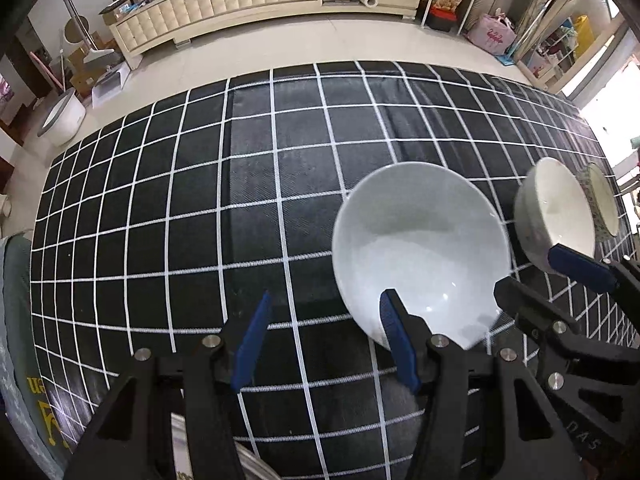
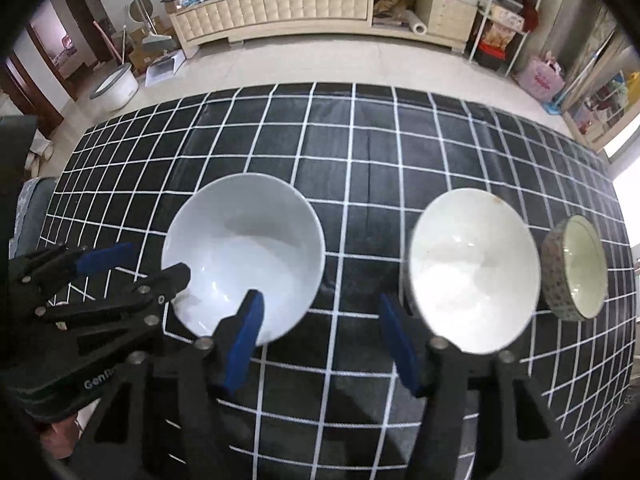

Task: Organize plates and bowls
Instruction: 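Grasp the white bowl rim with both tools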

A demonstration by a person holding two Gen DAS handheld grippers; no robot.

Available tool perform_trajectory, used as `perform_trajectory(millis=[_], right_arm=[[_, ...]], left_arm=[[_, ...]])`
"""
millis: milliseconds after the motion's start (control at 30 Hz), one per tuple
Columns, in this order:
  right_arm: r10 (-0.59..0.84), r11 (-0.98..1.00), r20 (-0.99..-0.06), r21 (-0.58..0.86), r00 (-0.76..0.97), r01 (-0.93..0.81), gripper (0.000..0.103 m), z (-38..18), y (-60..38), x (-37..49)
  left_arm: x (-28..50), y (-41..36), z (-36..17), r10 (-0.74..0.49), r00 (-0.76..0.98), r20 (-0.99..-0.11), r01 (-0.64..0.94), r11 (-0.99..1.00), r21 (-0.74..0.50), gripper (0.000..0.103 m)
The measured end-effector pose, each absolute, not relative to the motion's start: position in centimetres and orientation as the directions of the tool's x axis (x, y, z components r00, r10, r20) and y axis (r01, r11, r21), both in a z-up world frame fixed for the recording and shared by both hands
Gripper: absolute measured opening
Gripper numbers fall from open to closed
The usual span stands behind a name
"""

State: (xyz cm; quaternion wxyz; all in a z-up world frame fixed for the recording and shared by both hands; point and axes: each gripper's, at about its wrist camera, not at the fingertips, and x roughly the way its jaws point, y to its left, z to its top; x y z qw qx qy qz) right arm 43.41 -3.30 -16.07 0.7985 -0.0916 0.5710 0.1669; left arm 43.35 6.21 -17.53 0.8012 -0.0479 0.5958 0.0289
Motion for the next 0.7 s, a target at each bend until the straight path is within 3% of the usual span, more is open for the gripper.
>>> perform_trajectory(millis=[133, 300, 333, 500, 567, 700], right_arm=[[0.158, 0.925, -0.951, 0.048, 0.265, -0.377, 0.052, -17.3, -3.0, 44.3], [0.165, 0.927, -0.958, 0.07, 0.236, -0.368, 0.047, -18.5, -3.0, 45.0], [0.167, 0.927, -0.959, 0.073, 0.23, -0.368, 0.039, -18.7, -3.0, 45.1], [0.196, 0.919, -0.96, 0.109, 0.2, -0.378, 0.023, -19.3, -2.9, 45.2], [0.198, 0.915, -0.959, 0.106, 0.203, -0.389, 0.015, -19.1, -2.8, 45.0], [0.187, 0.914, -0.952, 0.079, 0.241, -0.398, 0.015, -18.9, -2.5, 44.1]], left_arm=[[44.3, 6.1, -18.6, -0.009, 0.272, -0.962, -0.099, 0.994, -0.037, 0.053], [44.9, 5.9, -19.6, -0.036, 0.248, -0.968, -0.099, 0.993, -0.063, 0.037], [45.0, 5.9, -19.7, -0.05, 0.246, -0.968, -0.097, 0.992, -0.076, 0.035], [45.3, 5.4, -19.6, -0.084, 0.247, -0.966, -0.073, 0.992, -0.104, 0.015], [45.4, 4.7, -19.5, -0.087, 0.251, -0.964, -0.06, 0.993, -0.105, 0.011], [45.6, 3.0, -19.5, -0.071, 0.268, -0.961, -0.048, 0.995, -0.087, 0.011]])
